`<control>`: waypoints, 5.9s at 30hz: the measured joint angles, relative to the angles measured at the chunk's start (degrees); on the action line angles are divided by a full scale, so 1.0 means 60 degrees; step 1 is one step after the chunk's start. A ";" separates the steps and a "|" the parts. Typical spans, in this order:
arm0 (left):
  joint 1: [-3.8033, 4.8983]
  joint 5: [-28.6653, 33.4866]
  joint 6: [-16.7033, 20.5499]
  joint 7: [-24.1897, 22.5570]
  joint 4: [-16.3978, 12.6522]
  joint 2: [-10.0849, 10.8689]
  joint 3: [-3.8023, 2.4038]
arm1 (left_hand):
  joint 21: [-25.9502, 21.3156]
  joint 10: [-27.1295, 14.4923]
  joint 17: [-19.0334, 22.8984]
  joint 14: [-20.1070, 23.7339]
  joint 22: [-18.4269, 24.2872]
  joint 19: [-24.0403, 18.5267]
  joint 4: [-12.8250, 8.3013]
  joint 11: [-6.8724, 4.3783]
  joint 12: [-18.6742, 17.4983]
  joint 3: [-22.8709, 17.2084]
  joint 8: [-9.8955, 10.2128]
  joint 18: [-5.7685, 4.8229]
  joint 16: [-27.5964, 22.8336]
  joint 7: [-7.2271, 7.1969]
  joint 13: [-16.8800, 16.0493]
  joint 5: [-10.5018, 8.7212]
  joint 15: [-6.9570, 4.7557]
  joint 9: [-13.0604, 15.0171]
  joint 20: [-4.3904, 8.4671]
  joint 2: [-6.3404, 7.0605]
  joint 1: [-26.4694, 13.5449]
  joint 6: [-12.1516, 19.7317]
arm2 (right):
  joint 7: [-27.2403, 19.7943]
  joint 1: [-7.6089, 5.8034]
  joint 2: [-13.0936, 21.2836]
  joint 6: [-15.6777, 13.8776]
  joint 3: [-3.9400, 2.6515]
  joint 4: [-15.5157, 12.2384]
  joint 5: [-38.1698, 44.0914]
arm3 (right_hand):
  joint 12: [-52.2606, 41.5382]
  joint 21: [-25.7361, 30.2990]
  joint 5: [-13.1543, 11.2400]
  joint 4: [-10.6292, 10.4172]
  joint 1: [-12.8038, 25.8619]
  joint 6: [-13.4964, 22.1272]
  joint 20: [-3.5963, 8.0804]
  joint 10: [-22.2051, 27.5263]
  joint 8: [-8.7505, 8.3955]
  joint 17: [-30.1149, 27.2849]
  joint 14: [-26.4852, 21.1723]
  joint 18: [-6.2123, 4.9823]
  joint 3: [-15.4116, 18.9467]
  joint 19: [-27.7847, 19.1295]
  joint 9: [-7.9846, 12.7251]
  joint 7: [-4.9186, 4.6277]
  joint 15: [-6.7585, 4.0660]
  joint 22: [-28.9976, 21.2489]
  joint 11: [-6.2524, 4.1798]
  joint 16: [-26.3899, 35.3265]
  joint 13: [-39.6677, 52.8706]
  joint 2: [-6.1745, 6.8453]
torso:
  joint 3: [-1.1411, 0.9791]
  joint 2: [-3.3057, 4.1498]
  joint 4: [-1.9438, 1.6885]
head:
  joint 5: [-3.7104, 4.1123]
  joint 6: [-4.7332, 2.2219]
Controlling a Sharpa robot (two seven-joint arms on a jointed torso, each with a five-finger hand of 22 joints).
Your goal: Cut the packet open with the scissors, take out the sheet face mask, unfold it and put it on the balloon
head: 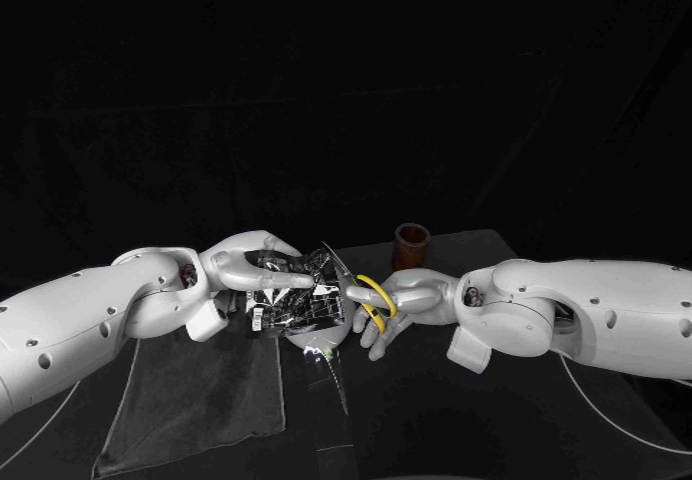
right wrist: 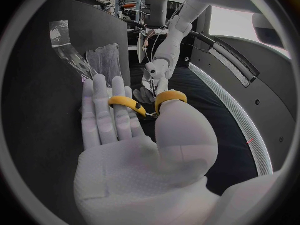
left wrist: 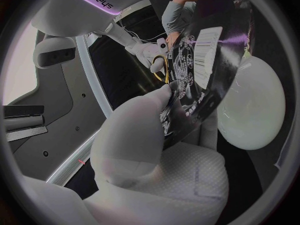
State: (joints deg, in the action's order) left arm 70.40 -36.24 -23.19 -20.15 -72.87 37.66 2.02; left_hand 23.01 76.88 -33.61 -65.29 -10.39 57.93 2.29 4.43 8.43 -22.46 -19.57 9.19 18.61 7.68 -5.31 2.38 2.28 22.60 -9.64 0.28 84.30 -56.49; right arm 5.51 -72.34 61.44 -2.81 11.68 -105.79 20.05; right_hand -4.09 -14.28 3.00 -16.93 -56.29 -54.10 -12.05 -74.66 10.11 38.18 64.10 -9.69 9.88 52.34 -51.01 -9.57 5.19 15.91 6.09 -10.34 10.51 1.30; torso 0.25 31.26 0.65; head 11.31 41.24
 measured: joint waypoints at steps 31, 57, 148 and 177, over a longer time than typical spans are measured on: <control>0.0002 0.0077 -0.0097 0.0052 -0.0057 0.0103 -0.0001 | 0.0000 -0.0003 -0.0005 -0.0006 -0.0012 -0.0035 0.0000 0.0003 0.0000 0.0000 0.0023 -0.0002 -0.0006 0.0009 -0.0008 0.0023 0.0007 0.0000 0.0035 -0.0007 0.0007 0.0029 | -0.0751 -0.0027 0.0131 -0.2536 0.0003 0.0497 -0.0385 | -0.4495 -0.2615 -0.0075 0.0093 -0.1139 -0.2115 0.1782 -0.1180 0.4122 0.6027 0.3030 0.0003 0.1935 0.2526 -0.3512 0.1255 -0.1542 0.1651 -0.1438 -0.7655 0.4050 -0.0984 | 0.0000 0.0002 -0.0004 | 0.0075 -0.0019; 0.0003 0.2221 0.1252 -0.0029 -0.0650 0.0930 0.0012 | 0.0037 0.0020 -0.0012 -0.0020 -0.0040 -0.0035 0.0000 -0.0020 0.0000 0.0000 0.0015 -0.0064 -0.0007 0.0019 -0.0006 0.0032 0.0021 0.0000 0.0035 -0.0030 -0.0044 0.0053 | -0.1389 0.0080 0.0675 -0.3751 0.0023 0.1428 0.1007 | -0.4547 -0.2659 0.0001 0.0689 -0.2136 -0.1363 0.1404 -0.1133 0.1901 0.4232 0.2669 0.0014 0.2130 0.1535 -0.3267 0.1504 -0.1207 0.1923 -0.1439 -0.3100 0.4188 -0.0267 | 0.0007 -0.0001 -0.0007 | 0.0126 -0.0049; -0.1893 -0.3006 0.3112 0.0504 0.0065 0.2510 0.0160 | -0.2515 -0.4797 0.1506 0.4333 0.1220 -0.4965 0.0015 0.1585 -0.0712 0.2244 0.2284 -0.0732 -0.2082 0.0375 0.0257 0.0083 0.1741 -0.1243 -0.1176 0.1462 -0.0521 0.3619 | -0.2065 0.0357 0.0306 -0.4594 0.0030 0.2050 0.1224 | -0.4547 -0.2658 0.0001 0.0872 -0.2444 -0.1502 0.1385 -0.1150 0.1601 0.4102 0.2672 -0.0004 0.2002 0.1523 -0.3071 0.1434 -0.1212 0.1966 -0.1389 -0.2846 0.3949 -0.0084 | 0.0018 -0.0009 -0.0030 | -0.3328 0.0839; -0.1481 -0.2038 0.3496 0.0368 0.0118 0.2775 0.0027 | -0.2772 -0.4824 0.2131 0.4856 0.1225 -0.4900 0.1189 0.1511 -0.0303 0.4009 0.1747 -0.0734 -0.1952 0.0515 0.0242 0.0082 0.1745 -0.0910 -0.1172 0.1298 0.0576 0.2646 | -0.2105 0.0378 0.0241 -0.4586 0.0030 0.2128 0.1162 | -0.4745 -0.2658 0.0001 0.0833 -0.2544 -0.1510 0.1369 -0.0852 0.1601 0.4087 0.2633 0.0057 0.2041 0.1506 -0.3062 0.1443 -0.1173 0.1968 -0.1201 -0.2844 0.3895 -0.0184 | 0.0017 -0.0010 -0.0021 | -0.3261 0.0892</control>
State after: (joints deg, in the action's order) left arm 61.52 -48.47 -2.21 -17.95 -72.16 54.30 2.18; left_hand 6.38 47.94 -20.82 -36.16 -3.04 28.53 9.42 13.50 6.62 1.59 -9.09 4.78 6.90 10.77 -3.85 2.87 12.75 17.14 -16.67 8.07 87.76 -40.61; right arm -7.11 -70.06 62.88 -30.32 11.86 -93.02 27.02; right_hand -32.56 -30.23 3.00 -11.93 -71.55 -63.16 -3.84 -79.78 19.71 62.70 79.90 -9.35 22.12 61.37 -69.38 -0.91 -1.85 27.72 -1.12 -27.41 33.88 0.20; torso 0.36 31.20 0.53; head -8.26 46.59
